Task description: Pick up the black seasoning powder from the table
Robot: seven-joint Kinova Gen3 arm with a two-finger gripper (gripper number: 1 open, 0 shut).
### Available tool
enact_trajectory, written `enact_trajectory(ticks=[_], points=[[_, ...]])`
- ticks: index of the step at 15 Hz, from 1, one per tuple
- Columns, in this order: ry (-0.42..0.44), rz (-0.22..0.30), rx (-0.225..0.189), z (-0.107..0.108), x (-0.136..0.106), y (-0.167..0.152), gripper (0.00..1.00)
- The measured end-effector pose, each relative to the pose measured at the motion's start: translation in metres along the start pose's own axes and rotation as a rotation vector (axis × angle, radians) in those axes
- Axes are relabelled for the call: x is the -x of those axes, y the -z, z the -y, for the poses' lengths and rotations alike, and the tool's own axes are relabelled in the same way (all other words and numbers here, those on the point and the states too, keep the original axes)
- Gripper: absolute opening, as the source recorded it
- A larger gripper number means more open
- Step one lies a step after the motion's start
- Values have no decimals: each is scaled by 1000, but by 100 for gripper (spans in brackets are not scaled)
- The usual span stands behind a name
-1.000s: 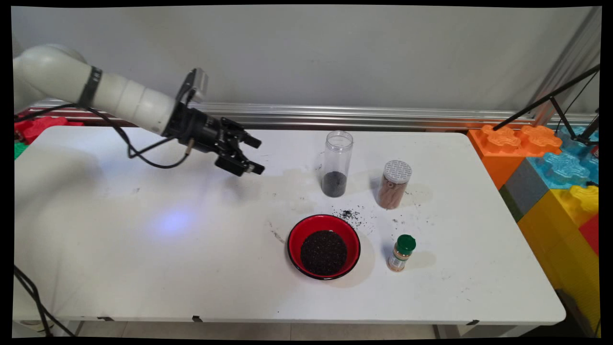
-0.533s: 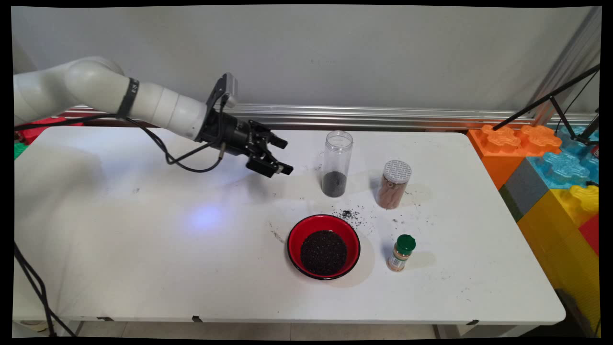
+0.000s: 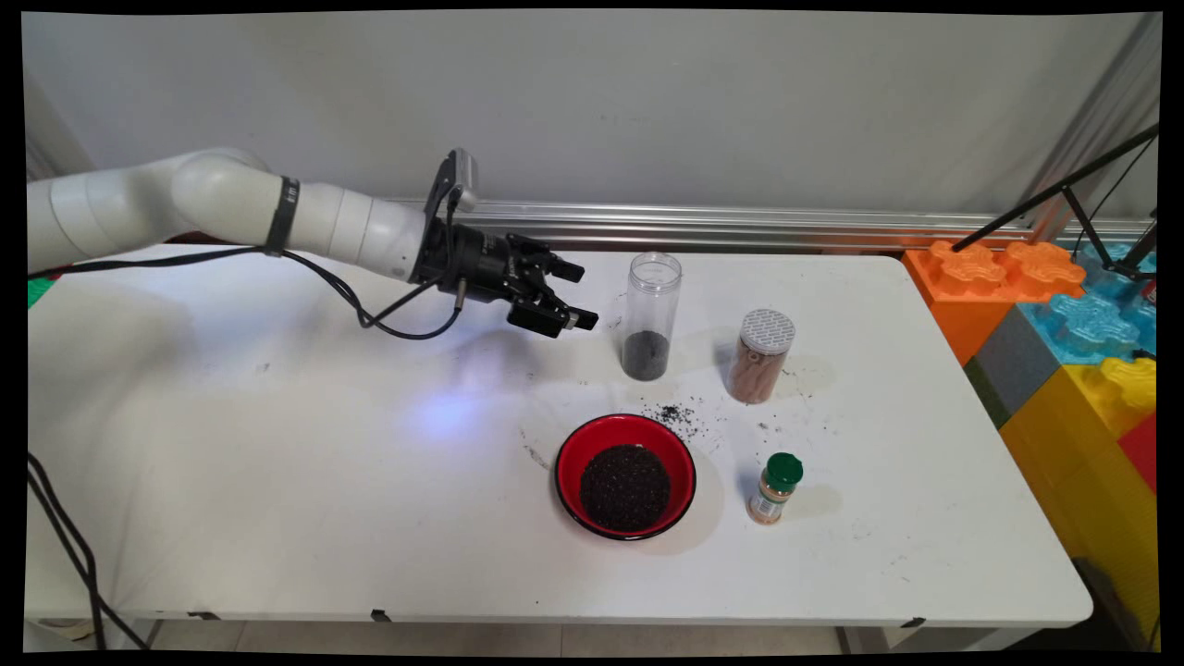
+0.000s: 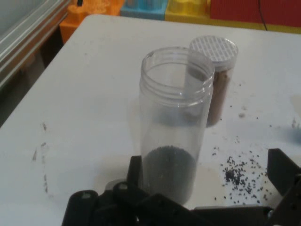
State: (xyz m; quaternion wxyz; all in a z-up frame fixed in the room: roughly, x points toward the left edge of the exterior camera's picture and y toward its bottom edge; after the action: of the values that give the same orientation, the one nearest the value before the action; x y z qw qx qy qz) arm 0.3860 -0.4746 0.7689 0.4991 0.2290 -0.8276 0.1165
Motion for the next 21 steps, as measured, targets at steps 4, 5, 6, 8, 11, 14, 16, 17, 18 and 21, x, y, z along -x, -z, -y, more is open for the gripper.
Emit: enact_trajectory(ticks=[4,5,6,8,11,14,16,17,18,21], points=[[-14,-40,-1,3,7,-14,100],[-23,-48,-2,4,7,-17,100],[-34,-53,-4,6,8,-21,100],[-50,-56,-10,7,9,-24,100],[-81,-55,-7,11,9,-38,100],[-95,-53,-4,11,11,-47,100],[-99,-52,1,12,11,-52,100],[-100,-52,2,12,12,-55,100],[-101,-52,4,13,12,-58,100],[-99,-53,9,14,12,-67,100]])
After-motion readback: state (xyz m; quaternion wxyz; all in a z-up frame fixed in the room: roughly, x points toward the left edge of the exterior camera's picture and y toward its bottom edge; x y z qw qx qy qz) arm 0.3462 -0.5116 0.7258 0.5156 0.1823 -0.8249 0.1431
